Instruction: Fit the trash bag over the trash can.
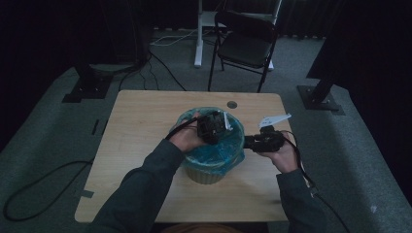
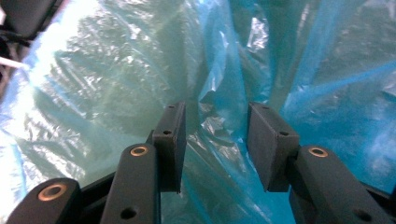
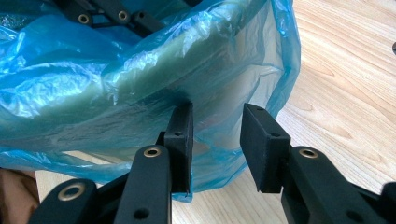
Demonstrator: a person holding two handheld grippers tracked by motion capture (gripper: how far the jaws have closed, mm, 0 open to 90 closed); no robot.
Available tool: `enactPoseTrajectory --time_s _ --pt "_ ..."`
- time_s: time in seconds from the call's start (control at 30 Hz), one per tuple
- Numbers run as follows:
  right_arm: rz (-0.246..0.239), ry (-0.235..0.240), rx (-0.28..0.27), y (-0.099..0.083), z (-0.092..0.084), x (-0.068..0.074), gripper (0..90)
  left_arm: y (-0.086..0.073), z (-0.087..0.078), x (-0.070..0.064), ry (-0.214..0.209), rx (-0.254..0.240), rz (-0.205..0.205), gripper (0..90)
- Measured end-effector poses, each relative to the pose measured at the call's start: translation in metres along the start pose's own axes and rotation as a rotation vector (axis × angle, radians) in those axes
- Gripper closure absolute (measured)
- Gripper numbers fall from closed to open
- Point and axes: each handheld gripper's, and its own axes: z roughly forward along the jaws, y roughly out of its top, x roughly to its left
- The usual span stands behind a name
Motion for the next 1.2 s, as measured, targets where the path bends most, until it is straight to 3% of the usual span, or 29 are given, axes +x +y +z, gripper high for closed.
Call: enactPoseTrajectory --time_s 0.3,0.47,0.57,0.77,1.03,1.07,1.1,1.2 --pt "0.0 0.001 -0.001 0.0 -0.001 0.0 64.2 -0.001 -0.002 0.002 -0.102 -0.025 -0.003 59.8" --pt "0.001 0.002 -0.002 -0.001 -0.001 0.0 64.2 -0.001 -0.003 0.003 -0.134 -0.042 -0.007 59.8" --pt "0.005 0.001 -0.003 -0.001 -0.001 0.0 64.1 -0.002 -0.005 0.005 -0.131 -0.068 -0.02 58.9" --pt "0.0 -0.001 -0.007 -0.002 -0.002 0.0 63.8 -0.009 -0.02 0.014 -0.13 -0.187 -0.107 58.7" --pt "0.008 -0.008 -0.011 -0.003 -0.005 0.0 63.2 -0.028 -0.051 0.029 -0.073 -0.383 -0.251 59.9" --pt "0.008 -0.008 -0.011 -0.003 -0.005 0.0 63.2 -0.028 -0.051 0.029 -0.073 -0.383 -0.251 60.0" --pt "0.01 -0.009 -0.011 -0.003 -0.005 0.0 63.2 -0.036 -0.058 0.032 -0.062 -0.442 -0.3 60.0" --pt "0.008 -0.01 -0.017 -0.003 -0.007 -0.001 63.0 -0.051 -0.066 0.037 -0.037 -0.509 -0.364 60.6"
